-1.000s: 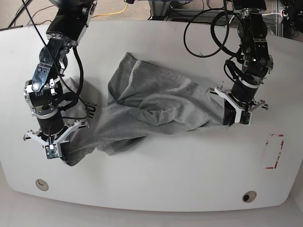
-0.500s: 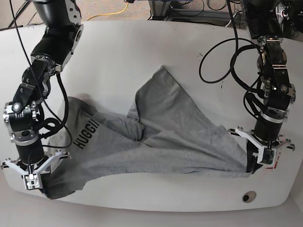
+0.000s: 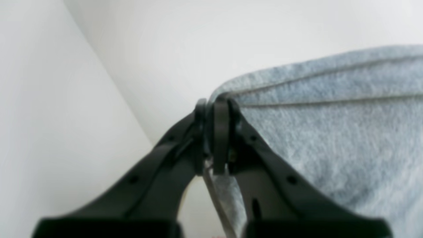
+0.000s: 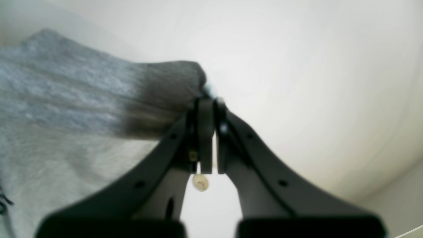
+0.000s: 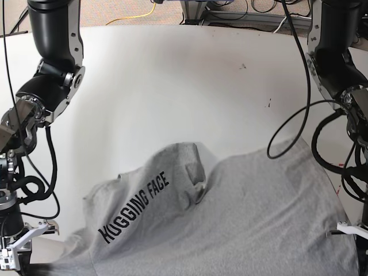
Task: Layout the t-shirt on the table in an organized manner, then fold the t-shirt properly
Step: 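Lift the t-shirt with both grippers and shake it out, then lay the t-shirt flat, pulling grippers apart, then release, then regrasp the t-shirt corners with both grippers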
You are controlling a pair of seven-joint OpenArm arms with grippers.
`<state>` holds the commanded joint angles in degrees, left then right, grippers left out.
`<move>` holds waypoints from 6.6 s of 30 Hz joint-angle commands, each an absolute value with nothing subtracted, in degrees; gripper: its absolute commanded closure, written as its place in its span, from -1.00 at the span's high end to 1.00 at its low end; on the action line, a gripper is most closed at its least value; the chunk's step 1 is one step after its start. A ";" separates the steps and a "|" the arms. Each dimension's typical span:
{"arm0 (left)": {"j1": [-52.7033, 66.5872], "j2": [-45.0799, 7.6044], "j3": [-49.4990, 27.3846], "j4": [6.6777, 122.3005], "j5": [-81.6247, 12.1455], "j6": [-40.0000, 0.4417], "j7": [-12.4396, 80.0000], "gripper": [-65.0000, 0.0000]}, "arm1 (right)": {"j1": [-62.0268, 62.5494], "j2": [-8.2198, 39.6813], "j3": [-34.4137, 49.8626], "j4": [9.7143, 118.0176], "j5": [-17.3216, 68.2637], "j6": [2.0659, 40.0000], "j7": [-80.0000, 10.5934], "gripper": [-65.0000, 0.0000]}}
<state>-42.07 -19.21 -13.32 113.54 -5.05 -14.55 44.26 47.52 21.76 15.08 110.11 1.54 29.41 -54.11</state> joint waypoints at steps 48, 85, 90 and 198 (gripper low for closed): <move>11.21 -20.18 -28.70 114.24 -28.18 -23.25 51.38 -0.98 | 6.64 15.08 25.54 116.88 1.98 38.37 -62.11 -1.00; 41.19 -20.53 -40.04 114.15 -33.89 -30.02 51.38 0.24 | -18.95 6.99 25.54 116.97 1.89 38.29 -63.96 0.41; 41.19 -22.02 -40.04 114.15 -33.89 -30.02 51.38 0.41 | -15.78 6.99 25.63 116.79 1.98 38.37 -63.69 0.46; 24.92 -16.57 -40.22 103.78 -24.48 -30.11 51.38 0.39 | 5.67 0.57 18.86 103.87 1.63 40.00 -63.16 -0.99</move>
